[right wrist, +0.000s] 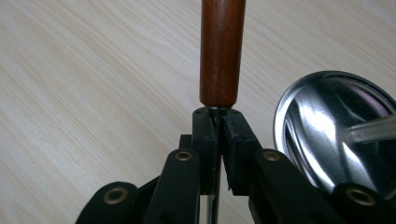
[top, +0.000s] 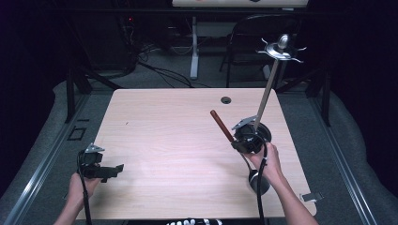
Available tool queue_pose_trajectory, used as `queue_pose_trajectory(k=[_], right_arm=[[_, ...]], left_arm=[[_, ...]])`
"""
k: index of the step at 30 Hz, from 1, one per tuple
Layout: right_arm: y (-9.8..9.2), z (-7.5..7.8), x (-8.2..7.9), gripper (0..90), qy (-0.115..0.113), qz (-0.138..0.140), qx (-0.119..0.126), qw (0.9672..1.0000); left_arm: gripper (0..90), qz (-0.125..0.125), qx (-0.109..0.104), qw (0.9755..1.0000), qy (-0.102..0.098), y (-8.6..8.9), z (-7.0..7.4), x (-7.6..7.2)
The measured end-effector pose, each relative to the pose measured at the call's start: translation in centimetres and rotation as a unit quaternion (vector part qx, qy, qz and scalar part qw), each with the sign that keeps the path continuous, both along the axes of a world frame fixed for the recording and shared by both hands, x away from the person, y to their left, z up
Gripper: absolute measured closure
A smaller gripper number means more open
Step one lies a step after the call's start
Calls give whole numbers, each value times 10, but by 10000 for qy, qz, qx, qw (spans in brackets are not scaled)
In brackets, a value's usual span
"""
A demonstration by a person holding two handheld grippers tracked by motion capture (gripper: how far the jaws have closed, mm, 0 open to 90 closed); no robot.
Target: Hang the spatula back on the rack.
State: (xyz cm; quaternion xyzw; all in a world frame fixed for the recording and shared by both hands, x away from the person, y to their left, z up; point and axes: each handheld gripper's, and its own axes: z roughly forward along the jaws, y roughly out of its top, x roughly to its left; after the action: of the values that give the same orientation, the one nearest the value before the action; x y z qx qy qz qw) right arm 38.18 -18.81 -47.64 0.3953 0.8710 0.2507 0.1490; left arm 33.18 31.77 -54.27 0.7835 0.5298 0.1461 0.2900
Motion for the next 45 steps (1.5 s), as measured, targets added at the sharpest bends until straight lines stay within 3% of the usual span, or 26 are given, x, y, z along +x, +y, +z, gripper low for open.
queue_pose_trajectory(k=[9,17,29,45], right_arm=[[-11,11,-2,846,-217,-172,245,9993],[-25,19,-5,846,-353,-258,269,9987],[-46,32,-7,847,-569,-596,530,9952],[-74,44,-9,847,-780,-941,699,9900]], left_arm=[[13,-29,3,10000,15,0,0,0],[12,-36,-40,10000,0,-1,0,0],[10,-69,-60,10000,8,-1,0,0],[9,-123,-57,9999,-17,-1,0,-1]])
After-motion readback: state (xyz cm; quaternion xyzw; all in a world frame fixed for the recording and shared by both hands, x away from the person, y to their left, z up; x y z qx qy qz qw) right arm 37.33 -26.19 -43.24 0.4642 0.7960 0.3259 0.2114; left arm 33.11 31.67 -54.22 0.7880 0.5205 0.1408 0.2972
